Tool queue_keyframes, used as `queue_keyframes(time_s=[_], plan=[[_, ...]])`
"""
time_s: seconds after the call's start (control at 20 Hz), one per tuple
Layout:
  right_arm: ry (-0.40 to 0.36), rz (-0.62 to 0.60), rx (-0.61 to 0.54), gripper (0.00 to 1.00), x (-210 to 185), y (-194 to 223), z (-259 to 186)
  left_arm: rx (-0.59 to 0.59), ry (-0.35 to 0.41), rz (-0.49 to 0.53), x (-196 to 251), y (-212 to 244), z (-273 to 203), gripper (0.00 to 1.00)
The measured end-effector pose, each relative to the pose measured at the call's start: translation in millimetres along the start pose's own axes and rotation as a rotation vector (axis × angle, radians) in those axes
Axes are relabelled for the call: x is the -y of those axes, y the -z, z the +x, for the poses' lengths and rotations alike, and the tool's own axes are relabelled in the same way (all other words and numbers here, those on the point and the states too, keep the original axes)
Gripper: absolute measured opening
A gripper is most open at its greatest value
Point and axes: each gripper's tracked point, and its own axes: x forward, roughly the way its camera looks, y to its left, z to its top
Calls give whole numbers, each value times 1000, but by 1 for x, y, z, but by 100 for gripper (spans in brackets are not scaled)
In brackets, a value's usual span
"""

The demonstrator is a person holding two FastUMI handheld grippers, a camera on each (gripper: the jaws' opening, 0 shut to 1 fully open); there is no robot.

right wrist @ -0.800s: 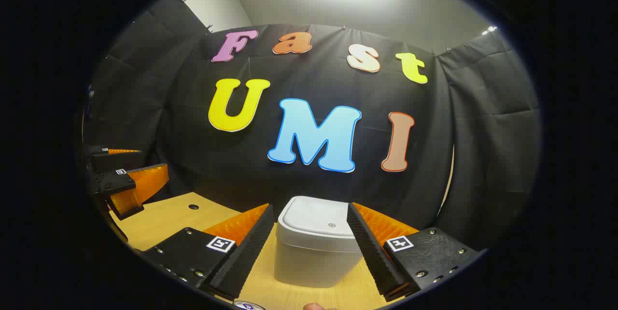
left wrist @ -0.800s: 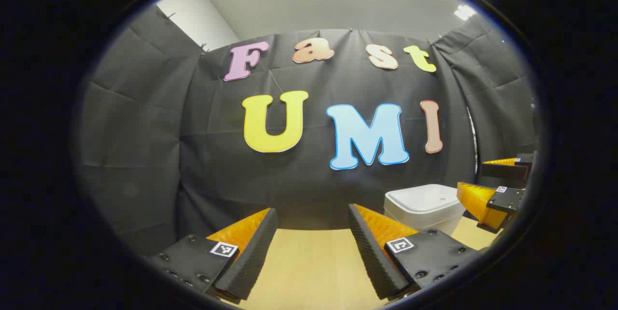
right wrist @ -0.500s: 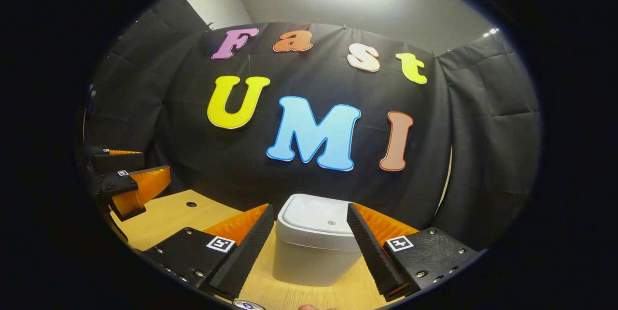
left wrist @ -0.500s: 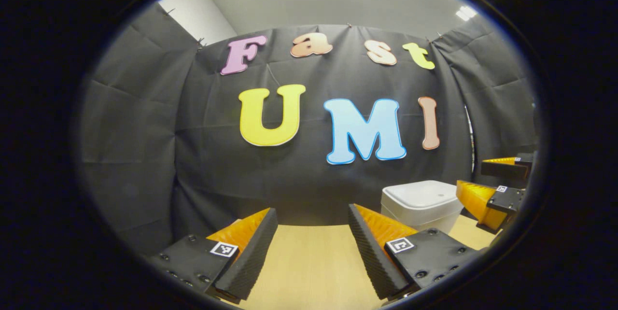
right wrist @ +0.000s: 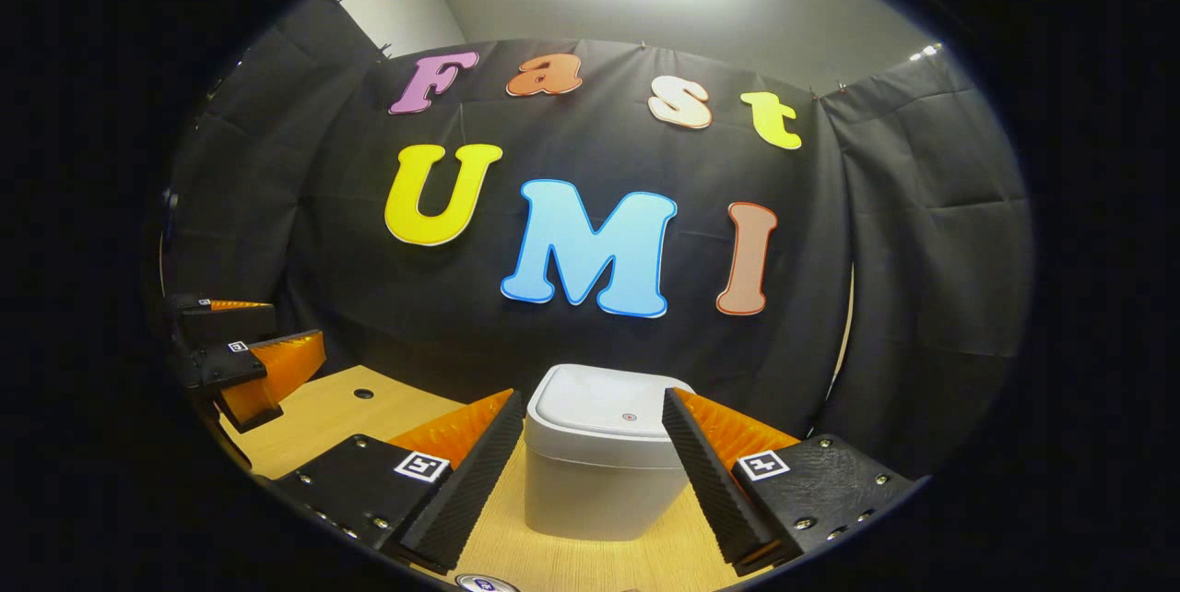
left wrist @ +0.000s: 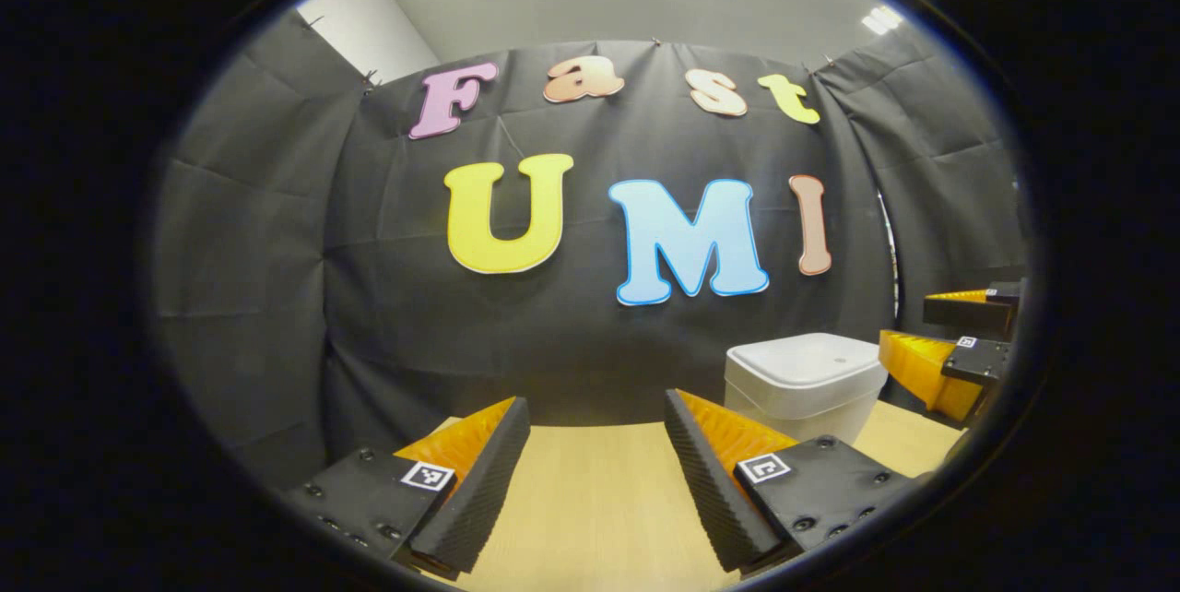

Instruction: Press the lid of the desktop garbage bin to open it, pick up the crumpled paper on the desktop and throw it into the bin, then pick up the pop can on the desktop and drop it into the bin, and finally close the garbage bin lid.

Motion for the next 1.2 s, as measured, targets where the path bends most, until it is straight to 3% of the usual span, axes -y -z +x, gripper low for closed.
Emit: queue_keyframes(time_s=[0.15, 0.2, 0.35, 0.45, 0.55, 0.6, 0.65, 0.7, 0.8, 0.9, 1.2], plan=[[5, 17, -16, 94, 4, 5, 0, -9, -3, -2, -1, 2, -1, 100], [12, 24, -27, 92, 4, 6, 0, -14, -5, -2, -2, 4, -2, 96], [26, 46, -58, 80, 9, 15, 3, -18, -11, 9, -4, 4, -5, 100], [31, 71, -76, 60, 10, 20, 4, -16, -16, 20, -8, 4, -6, 100], [22, 76, -84, 53, 8, 20, 6, -19, -18, 16, -7, 4, -7, 100], [70, 70, -93, 53, 18, 20, 6, -19, -21, 14, -8, 4, -8, 100], [70, 79, -92, 23, 22, 22, 11, -19, -23, 14, -8, 4, -8, 100], [64, 84, -97, 13, 21, 24, 12, -20, -27, 16, -10, 5, -9, 100], [60, 81, -115, 13, 23, 30, 15, -22, -32, 13, -11, 5, -9, 100], [49, 93, -130, 6, 21, 35, 10, -28, -34, 12, -10, 7, -9, 100], [54, 67, -116, 1, 36, 33, 61, -44, -40, 8, -11, 10, -7, 100]])
